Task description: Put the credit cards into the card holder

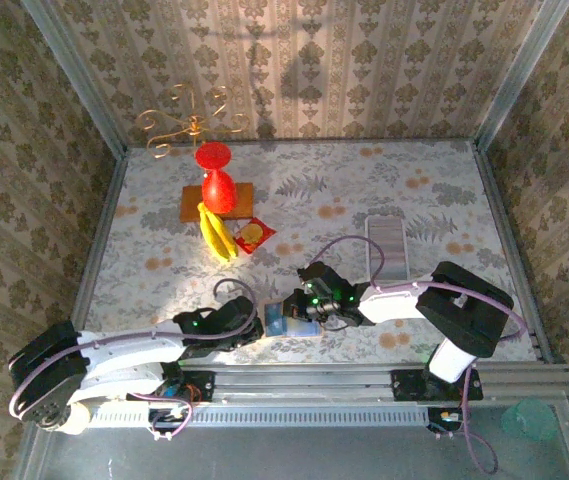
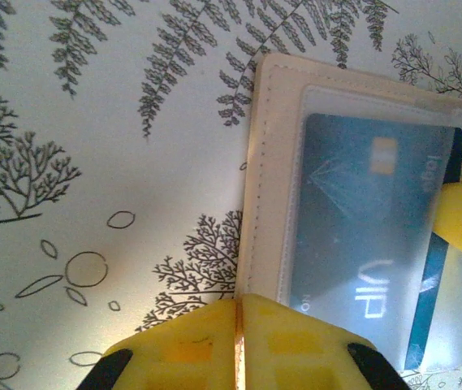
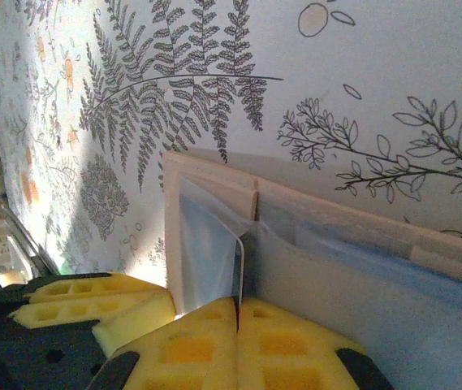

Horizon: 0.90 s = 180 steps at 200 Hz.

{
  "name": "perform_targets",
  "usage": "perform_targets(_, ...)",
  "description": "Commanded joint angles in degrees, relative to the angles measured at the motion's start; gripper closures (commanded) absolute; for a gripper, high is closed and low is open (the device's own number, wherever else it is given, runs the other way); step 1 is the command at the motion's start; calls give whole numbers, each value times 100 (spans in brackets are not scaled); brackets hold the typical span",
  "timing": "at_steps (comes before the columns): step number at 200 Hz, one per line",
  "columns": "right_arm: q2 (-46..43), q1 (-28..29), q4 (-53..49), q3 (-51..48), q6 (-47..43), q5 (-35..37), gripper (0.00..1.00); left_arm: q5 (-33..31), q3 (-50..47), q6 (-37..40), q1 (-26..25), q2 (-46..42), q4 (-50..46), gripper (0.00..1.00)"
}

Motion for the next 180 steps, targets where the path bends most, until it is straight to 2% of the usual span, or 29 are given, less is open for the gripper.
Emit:
perform_targets(1,-21,158,-401,92,-193,-62,92,418,25,17,-103,211,419,91)
perform_targets(26,-166,158,-585,101,-303,41,76,372,17,-5,-103,161,333,91)
perform_targets(73,-653,158,-1228,140,-550,286,75,280,-19,-45,-104,-61,29,91)
perform_targets(122,-1251,159,-2804,330,-808,831,68,270,34,-11,-112,-182,-77,90)
perform_targets(180,-1384,167,-3169,293,-783,918,65,305,61,16,-112,-116,-33,89)
